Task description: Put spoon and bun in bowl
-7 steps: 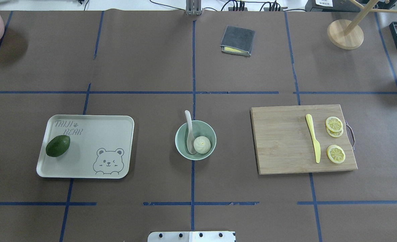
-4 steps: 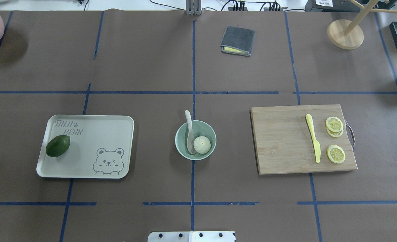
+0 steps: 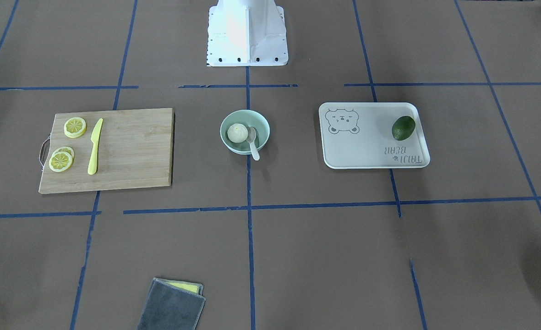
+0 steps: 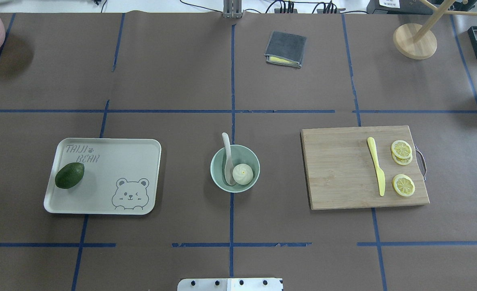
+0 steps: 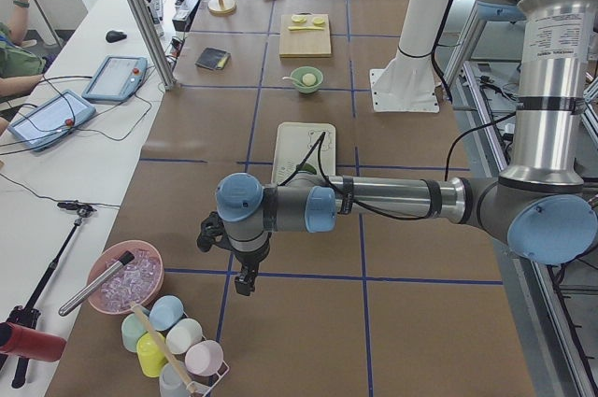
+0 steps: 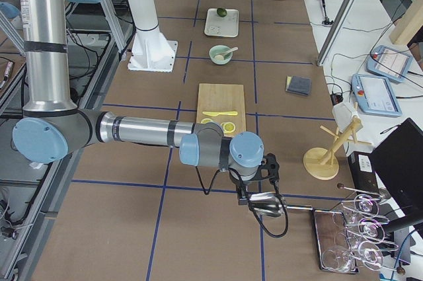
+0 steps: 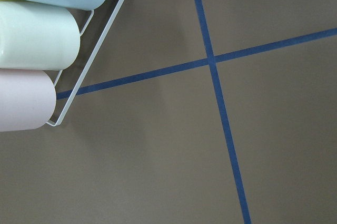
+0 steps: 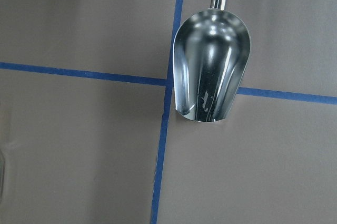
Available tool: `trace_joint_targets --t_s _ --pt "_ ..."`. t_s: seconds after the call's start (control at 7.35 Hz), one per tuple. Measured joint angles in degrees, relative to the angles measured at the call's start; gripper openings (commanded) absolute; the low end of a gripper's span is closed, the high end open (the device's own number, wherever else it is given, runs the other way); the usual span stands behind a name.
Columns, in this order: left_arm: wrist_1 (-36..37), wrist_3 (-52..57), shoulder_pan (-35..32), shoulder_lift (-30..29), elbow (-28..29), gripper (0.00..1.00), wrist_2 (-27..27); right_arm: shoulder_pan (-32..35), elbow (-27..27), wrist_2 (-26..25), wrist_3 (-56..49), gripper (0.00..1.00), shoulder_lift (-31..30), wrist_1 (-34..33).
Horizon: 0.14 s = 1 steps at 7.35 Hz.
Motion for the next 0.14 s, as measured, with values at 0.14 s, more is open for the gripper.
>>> trace_joint_targets --t_s 0.14 --pt "0.0 0.0 0.0 -0.1 0.0 1.00 0.0 0.0 0.0 0.0 0.0 1.00 0.0 0.0"
